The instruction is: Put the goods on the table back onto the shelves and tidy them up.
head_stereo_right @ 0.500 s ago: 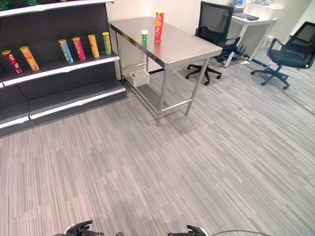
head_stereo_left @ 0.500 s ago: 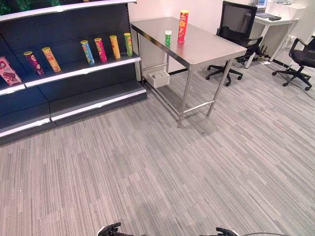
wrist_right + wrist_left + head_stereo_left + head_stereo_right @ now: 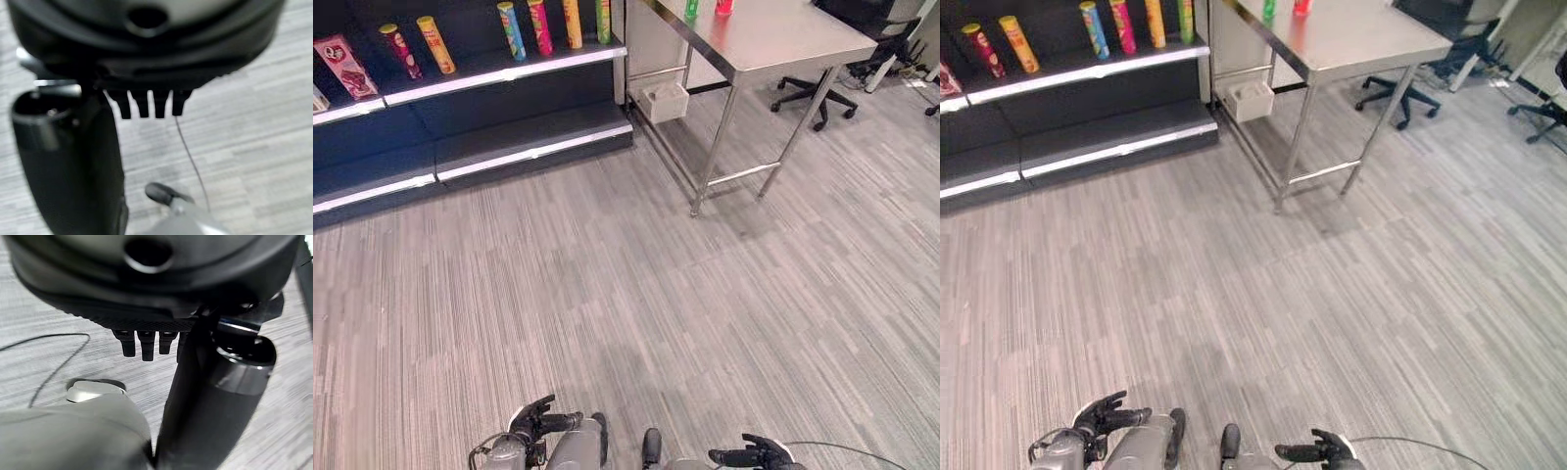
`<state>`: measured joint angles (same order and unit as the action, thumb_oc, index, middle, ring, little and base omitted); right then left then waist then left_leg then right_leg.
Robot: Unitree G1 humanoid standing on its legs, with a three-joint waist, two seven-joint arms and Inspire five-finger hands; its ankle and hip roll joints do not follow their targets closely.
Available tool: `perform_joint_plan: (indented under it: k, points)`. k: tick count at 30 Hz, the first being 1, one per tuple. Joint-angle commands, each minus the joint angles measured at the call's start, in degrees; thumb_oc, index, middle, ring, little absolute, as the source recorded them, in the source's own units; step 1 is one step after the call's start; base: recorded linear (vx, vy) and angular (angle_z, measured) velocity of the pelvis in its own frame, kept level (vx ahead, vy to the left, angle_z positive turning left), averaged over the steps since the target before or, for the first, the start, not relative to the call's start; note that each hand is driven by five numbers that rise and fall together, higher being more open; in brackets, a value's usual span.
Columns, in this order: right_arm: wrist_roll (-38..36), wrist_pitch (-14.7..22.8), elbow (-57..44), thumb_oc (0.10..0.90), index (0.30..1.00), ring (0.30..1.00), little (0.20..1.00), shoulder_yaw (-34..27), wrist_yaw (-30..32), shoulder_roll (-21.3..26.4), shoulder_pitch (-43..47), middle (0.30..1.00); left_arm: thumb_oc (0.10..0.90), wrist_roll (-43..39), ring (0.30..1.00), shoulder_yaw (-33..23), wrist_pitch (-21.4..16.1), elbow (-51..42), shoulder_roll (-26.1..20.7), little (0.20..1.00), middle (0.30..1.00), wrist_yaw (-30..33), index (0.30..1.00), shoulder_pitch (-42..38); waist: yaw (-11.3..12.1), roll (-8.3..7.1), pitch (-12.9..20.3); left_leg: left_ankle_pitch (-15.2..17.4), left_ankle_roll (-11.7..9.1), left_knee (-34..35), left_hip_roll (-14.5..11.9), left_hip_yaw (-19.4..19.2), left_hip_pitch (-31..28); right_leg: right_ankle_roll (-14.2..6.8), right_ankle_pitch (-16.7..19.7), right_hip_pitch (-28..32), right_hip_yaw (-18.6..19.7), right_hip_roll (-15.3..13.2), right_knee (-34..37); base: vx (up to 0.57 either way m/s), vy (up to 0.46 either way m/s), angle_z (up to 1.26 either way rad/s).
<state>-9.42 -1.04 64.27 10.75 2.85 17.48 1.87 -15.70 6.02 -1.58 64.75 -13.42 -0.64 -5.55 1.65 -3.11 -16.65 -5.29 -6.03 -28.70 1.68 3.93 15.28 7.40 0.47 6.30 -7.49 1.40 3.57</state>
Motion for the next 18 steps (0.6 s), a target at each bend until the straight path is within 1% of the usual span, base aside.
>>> perform_joint_plan:
  k: [1,2,3,4,5,6,7,8,9,10,11,12,13,14,15,16,17,18]
  points:
    - [-1.5,1.6,-5.1,0.8,0.9,0.9,0.9,1.3,1.1,3.9,-1.9,0.9,0.8,0.9,0.9,3.4,1.0,1.1,-1.1,0.9,0.9,0.1,0.9,3.8,-0.5,-0.08,2.3,3.8,4.0,8.1,-0.7,-2.1,-1.5,-8.5,-3.1,2.1,1.0,-1.5,0.6,0.24,0.003,0.12]
    - [-1.3,1.8,-5.6,0.8,0.9,0.9,0.9,1.6,1.1,3.9,-1.8,0.9,0.8,1.1,0.9,3.4,0.9,1.2,-1.0,0.9,0.9,0.0,0.9,3.9,0.0,0.02,2.7,2.5,3.9,12.6,-0.7,-2.5,-0.8,-8.8,-3.6,2.8,1.2,-1.1,1.1,0.27,0.024,0.02]
    - [-1.1,1.8,-5.9,0.8,0.9,0.9,0.9,1.9,1.1,4.0,-1.5,0.9,0.8,1.3,0.9,3.5,0.9,1.2,-1.0,0.9,0.9,0.0,0.9,3.9,0.6,0.48,3.1,0.2,3.4,17.9,-1.3,-2.7,-0.5,-8.9,-4.3,3.5,1.6,-0.5,1.4,0.41,0.057,-0.04]
    - [-0.5,1.8,-6.1,0.8,0.9,0.9,0.9,2.4,1.3,4.1,-1.2,0.9,0.8,1.4,0.9,3.3,0.8,1.3,-0.9,0.9,0.9,0.0,0.9,4.0,1.6,1.53,3.5,-4.5,2.5,26.7,-2.6,-3.3,2.4,-9.1,-5.8,4.8,2.4,0.6,1.4,0.55,0.095,0.0]
    - [-0.4,1.9,-6.1,0.8,0.9,0.9,0.9,2.5,1.6,4.0,-0.5,0.9,0.8,1.4,0.9,3.0,0.7,1.4,-1.0,0.9,0.9,0.1,0.9,3.9,2.6,1.61,3.8,-6.1,1.8,32.4,-2.8,-5.2,4.3,-9.4,-7.4,6.9,3.8,0.7,1.4,0.72,0.157,-0.08]
    - [0.3,1.8,-6.2,0.8,0.9,0.9,0.9,3.0,1.0,3.4,-0.4,0.9,0.8,1.8,0.9,2.0,0.8,2.4,-1.1,0.9,0.9,0.0,0.9,4.8,3.3,1.85,5.2,-6.1,1.6,33.7,-3.4,-7.2,3.8,-9.9,-8.3,8.5,5.3,0.8,1.4,0.77,0.246,-0.7]
    - [1.1,1.8,-6.9,0.8,0.9,0.9,0.9,3.2,0.6,2.9,-0.8,0.9,0.8,2.3,0.9,1.5,0.7,2.5,-1.1,0.9,0.9,0.0,0.9,5.6,3.5,2.24,6.6,-9.0,1.7,33.7,-3.8,-7.5,1.6,-10.2,-9.4,9.9,6.7,0.3,1.4,0.65,0.26,-1.1]
    - [1.6,1.7,-7.0,0.8,0.9,0.9,0.9,3.4,0.5,2.6,-0.9,0.9,0.8,2.4,0.9,1.3,0.6,2.6,-1.2,0.9,0.9,0.0,0.9,5.7,3.6,1.89,7.2,-9.3,1.9,33.7,-3.7,-8.0,0.9,-10.5,-9.8,10.5,7.0,-0.5,1.4,0.66,0.299,-1.83]
    - [2.2,1.5,-6.9,0.8,0.9,0.9,0.9,3.6,-0.1,2.0,-1.0,0.9,0.8,2.7,0.9,0.7,0.4,2.8,-1.5,0.9,0.9,0.1,0.9,6.0,3.9,0.97,8.4,-8.5,2.8,33.5,-3.3,-9.0,-0.7,-11.8,-9.7,11.1,7.6,-2.6,0.7,0.39,0.175,-1.48]
    - [2.2,1.5,-6.9,0.8,0.9,0.9,0.9,3.6,-0.1,2.0,-1.0,0.9,0.8,2.7,0.9,0.7,0.4,2.8,-1.6,0.9,0.9,0.1,0.9,6.0,4.0,0.89,8.4,-8.5,2.8,33.5,-3.3,-9.1,-0.8,-11.8,-9.7,11.1,7.6,-2.7,0.7,0.5,0.252,-1.15]
    - [2.9,1.3,-6.5,0.8,0.9,0.9,0.9,3.6,-0.5,1.6,-1.0,0.9,0.8,2.3,0.9,0.2,0.4,2.3,-2.0,0.9,0.9,0.2,0.9,6.1,4.5,0.32,9.4,-7.0,3.9,33.3,-2.4,-10.1,-2.1,-13.7,-8.9,10.3,7.4,-4.9,-2.3,0.23,0.136,-0.24]
    - [2.9,1.3,-6.5,0.8,0.9,0.9,0.9,3.6,-0.5,1.6,-1.0,0.9,0.8,2.3,0.9,0.2,0.4,2.3,-2.0,0.9,0.9,0.2,0.9,6.2,4.5,0.26,9.5,-6.9,3.9,33.2,-2.3,-10.2,-2.1,-13.7,-8.9,10.2,7.4,-5.0,-2.4,0.35,0.212,0.04]
    - [3.1,1.3,-6.1,0.8,0.9,0.9,0.9,3.5,-0.8,1.4,-1.0,0.9,0.8,2.0,0.9,-0.2,0.3,1.9,-2.2,0.9,0.9,0.2,0.9,6.4,4.9,-0.09,9.9,-5.8,4.7,33.1,-1.5,-10.7,-3.0,-14.9,-7.6,9.0,7.1,-6.4,-5.8,0.25,0.199,0.08]
    - [2.8,1.3,-5.4,0.8,0.9,0.9,0.9,3.0,-1.0,1.4,-0.5,0.9,0.8,1.9,0.9,-0.2,0.4,1.5,-2.7,0.9,0.9,0.1,0.9,6.0,4.7,-0.13,9.2,-3.9,6.1,32.8,-0.1,-10.8,-5.3,-17.0,-2.6,4.6,6.8,-8.1,-15.9,0.24,0.198,-0.08]
    - [2.8,1.3,-5.4,0.8,0.9,0.9,0.9,3.0,-1.0,1.4,-0.5,0.9,0.8,1.9,0.9,-0.2,0.4,1.5,-2.7,0.9,0.9,0.1,0.9,6.0,4.8,0.02,9.3,-3.9,6.0,32.8,-0.3,-10.9,-5.1,-16.9,-2.5,4.4,6.9,-8.0,-15.8,0.19,0.192,-0.19]
    - [2.4,1.3,-5.3,0.8,0.9,0.9,0.9,2.5,-1.0,1.5,-0.5,0.9,0.8,2.1,0.9,0.0,0.5,1.6,-2.8,0.9,0.9,0.1,0.9,5.7,4.3,0.09,8.6,-2.8,6.9,32.6,0.6,-10.7,-6.3,-17.4,1.4,2.5,7.4,-8.3,-21.4,0.1,0.131,-0.16]
    - [2.0,1.3,-5.6,0.8,0.9,0.9,0.9,2.0,-0.8,1.6,-0.5,0.9,0.8,1.9,0.9,0.1,0.5,1.4,-3.0,0.9,0.9,0.1,0.9,5.5,3.7,0.55,7.9,-2.0,7.7,32.4,1.2,-10.1,-7.7,-17.3,5.2,0.2,7.9,-8.6,-26.7,0.25,0.264,-0.02]
    - [1.2,1.3,-5.8,0.8,0.9,0.9,0.9,1.2,-0.5,1.7,-0.5,0.9,0.8,2.2,0.9,0.5,0.6,1.0,-3.4,0.9,0.9,0.2,0.9,5.2,2.4,2.01,6.7,0.0,9.1,32.9,1.6,-9.4,-10.9,-16.4,10.7,-4.0,8.0,-8.6,-35.3,0.24,0.25,0.29]
